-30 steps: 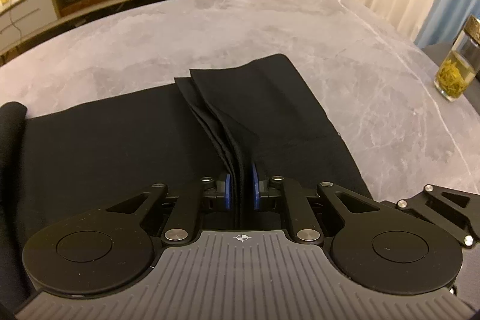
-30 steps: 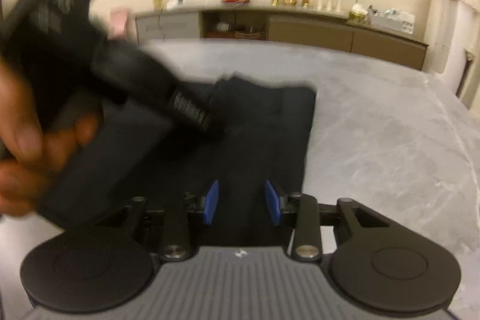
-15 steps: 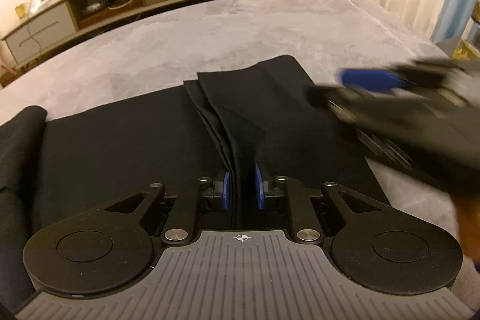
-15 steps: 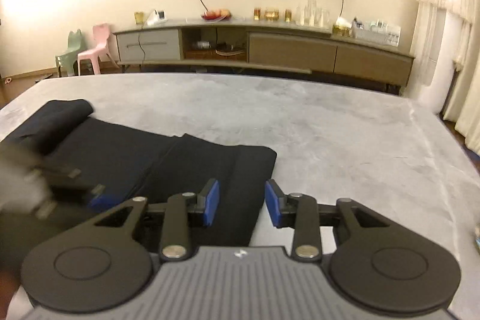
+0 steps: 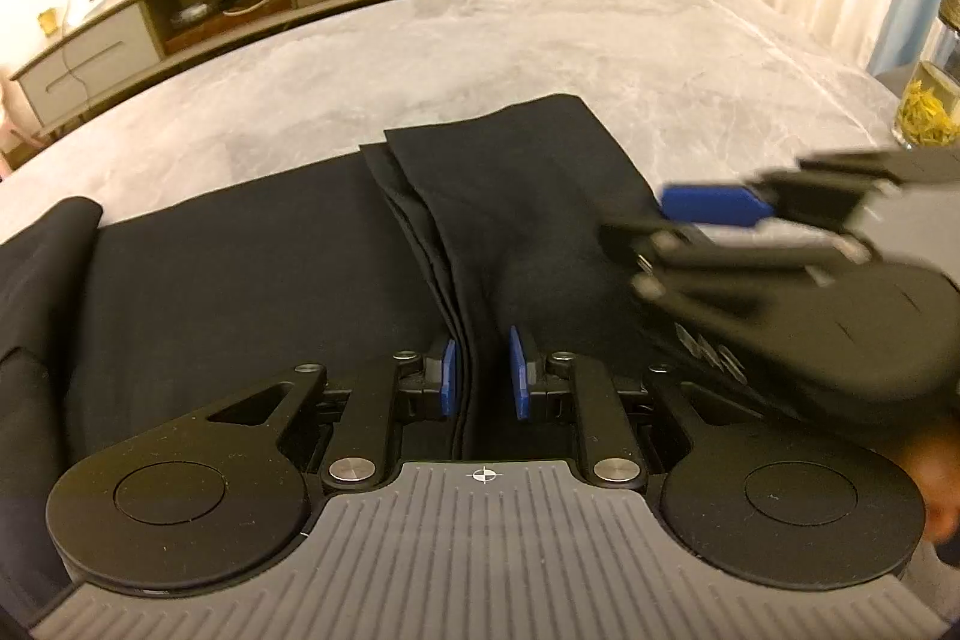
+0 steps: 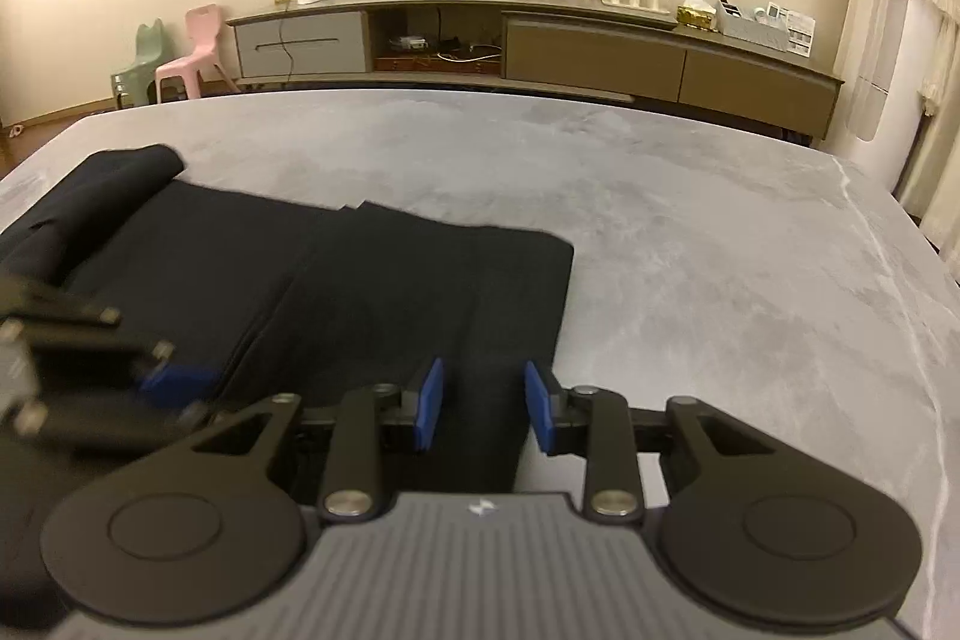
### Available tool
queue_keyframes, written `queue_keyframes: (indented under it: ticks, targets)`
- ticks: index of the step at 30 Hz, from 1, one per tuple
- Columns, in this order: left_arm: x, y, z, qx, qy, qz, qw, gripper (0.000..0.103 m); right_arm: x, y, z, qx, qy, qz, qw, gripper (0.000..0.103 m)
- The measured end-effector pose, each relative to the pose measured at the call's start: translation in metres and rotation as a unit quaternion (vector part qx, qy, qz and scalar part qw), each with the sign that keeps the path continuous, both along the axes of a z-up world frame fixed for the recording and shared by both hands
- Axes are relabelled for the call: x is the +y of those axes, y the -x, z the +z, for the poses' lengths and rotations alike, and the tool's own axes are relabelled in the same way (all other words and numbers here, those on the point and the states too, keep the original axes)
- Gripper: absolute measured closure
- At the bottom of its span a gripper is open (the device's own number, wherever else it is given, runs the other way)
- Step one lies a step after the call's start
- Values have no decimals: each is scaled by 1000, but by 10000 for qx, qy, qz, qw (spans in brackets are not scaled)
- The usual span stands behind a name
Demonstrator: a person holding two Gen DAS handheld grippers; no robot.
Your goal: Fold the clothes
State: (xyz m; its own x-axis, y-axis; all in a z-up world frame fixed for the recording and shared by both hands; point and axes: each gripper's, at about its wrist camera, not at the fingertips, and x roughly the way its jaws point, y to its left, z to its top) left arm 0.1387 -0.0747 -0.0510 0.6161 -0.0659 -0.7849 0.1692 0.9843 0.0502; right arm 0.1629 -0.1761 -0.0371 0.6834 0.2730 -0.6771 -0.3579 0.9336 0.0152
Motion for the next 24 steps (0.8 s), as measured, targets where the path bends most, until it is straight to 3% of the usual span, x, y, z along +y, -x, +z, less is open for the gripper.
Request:
queue_keyframes:
  ticks: [12, 21, 24]
  targets:
    - [1, 20, 2, 7, -134, 99, 9999, 91, -7, 46, -2, 92, 179, 66, 9998, 72]
    - [14, 48, 10, -67, -358, 50, 9993, 87, -8, 48, -5, 55, 225, 86, 9997, 71]
    - [20, 52, 21, -158, -333, 98, 9993, 87, -10, 50, -5, 41, 262, 40, 9996, 62]
